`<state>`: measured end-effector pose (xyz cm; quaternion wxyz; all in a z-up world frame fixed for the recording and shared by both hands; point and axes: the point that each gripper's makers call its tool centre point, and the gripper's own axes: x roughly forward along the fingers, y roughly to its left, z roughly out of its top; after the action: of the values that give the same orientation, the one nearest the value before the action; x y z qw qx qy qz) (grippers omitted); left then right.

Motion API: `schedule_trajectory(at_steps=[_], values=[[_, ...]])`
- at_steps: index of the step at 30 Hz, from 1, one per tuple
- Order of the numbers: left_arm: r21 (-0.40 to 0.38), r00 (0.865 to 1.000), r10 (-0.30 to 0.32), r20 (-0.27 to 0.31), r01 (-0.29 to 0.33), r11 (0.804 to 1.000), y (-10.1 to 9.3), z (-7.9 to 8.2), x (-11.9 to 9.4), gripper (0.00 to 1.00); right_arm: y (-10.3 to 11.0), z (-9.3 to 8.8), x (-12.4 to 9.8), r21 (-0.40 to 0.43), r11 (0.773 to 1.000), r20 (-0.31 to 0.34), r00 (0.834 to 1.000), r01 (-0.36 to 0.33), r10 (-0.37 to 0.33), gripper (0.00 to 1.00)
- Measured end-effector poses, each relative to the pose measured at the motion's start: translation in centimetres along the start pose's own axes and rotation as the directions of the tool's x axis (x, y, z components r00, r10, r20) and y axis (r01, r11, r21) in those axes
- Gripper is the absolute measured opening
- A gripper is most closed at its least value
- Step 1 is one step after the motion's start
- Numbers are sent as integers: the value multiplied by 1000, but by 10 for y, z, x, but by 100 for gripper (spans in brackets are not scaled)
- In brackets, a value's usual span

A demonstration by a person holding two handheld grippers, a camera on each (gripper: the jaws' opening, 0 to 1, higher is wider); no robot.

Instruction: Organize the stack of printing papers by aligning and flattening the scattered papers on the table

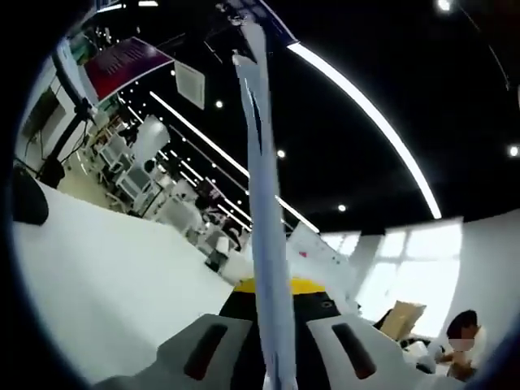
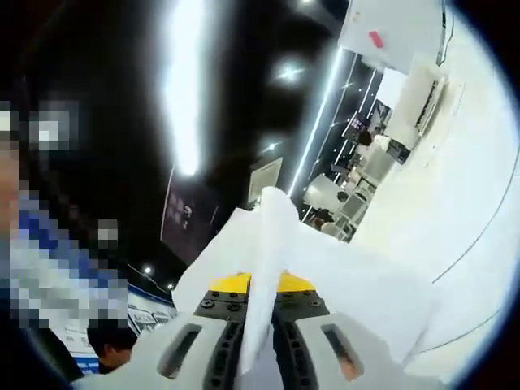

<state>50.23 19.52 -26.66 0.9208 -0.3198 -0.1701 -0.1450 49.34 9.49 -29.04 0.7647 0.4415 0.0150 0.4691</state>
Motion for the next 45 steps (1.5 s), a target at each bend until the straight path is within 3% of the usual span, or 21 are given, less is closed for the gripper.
schedule_trajectory(at_steps=[7,14,33,40,42,45], values=[[29,999,-29,23,29,999,-6,12,-2,6,-2,20,-3,-85,996,23,1000,19,-17,19],[49,998,-52,22,51,998,-12,16,-5,6,-18,44,-8,-93,994,52,997,61,-56,27],[112,995,-84,45,78,991,-19,30,-10,6,-51,100,-36,-86,981,174,972,176,-159,26],[243,990,-131,44,117,963,-34,40,-11,6,-68,120,-50,-111,964,195,956,243,-218,26],[273,990,-137,41,121,954,-36,42,-12,6,-74,125,-54,-139,952,195,950,271,-243,26],[338,989,-148,27,130,932,-40,46,-13,6,-91,142,-67,-191,915,199,927,355,-318,26]])
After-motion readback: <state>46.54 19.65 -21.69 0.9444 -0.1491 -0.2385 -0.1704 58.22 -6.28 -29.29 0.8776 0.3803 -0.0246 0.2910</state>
